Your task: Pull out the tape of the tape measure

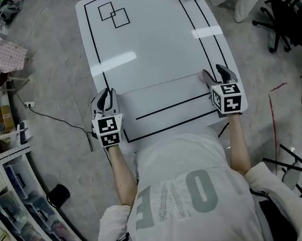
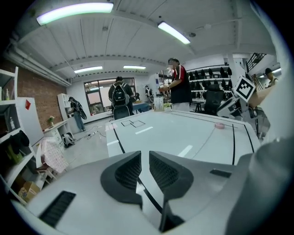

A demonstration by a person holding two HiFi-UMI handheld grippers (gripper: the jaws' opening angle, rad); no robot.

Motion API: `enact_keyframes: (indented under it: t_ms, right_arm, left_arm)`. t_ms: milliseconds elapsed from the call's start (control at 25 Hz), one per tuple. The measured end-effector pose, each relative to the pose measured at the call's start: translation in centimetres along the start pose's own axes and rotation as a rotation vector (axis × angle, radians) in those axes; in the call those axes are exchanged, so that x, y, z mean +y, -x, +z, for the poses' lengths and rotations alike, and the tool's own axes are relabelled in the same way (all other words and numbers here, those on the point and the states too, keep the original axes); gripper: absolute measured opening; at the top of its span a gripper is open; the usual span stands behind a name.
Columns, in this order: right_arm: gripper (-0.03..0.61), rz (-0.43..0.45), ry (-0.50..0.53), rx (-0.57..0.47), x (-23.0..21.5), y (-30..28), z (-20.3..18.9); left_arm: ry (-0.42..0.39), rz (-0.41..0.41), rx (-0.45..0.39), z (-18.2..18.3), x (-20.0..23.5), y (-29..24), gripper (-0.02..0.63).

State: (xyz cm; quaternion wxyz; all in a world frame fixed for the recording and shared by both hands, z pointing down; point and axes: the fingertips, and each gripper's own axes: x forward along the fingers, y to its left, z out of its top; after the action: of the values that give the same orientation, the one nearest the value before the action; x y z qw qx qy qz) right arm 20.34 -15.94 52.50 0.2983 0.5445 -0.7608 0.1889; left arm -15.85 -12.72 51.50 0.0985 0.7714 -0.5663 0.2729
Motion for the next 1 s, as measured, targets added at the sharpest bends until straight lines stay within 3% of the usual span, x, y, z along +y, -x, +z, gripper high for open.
enact_keyframes:
  t_ms: [200,440,720,1000]
  right_arm:
    - [0.232,-0.048,0.028,-0.129,-0.3,1.7,4.7]
    - [0.229,-0.052,0.048,-0.296,0.4,4.4,10.3]
    - [0.081,-0.003,0.047,-0.573,3.6,10.1,17.0]
    - [0.043,0.057,0.109,-0.71,7.5,12.8,20.5]
  left_arm:
    - [-0.052,0.089,-0.122,5.3,2.1,1.5,0.031]
    - [-0.054,0.161,-0.324,12.5,3.1,4.6,0.031]
    - [-0.036,0.19,-0.571,20.0,2.4,9.2,0.031]
    - [-0.047,0.21,-0.7,24.2,-0.1,11.7,0.029]
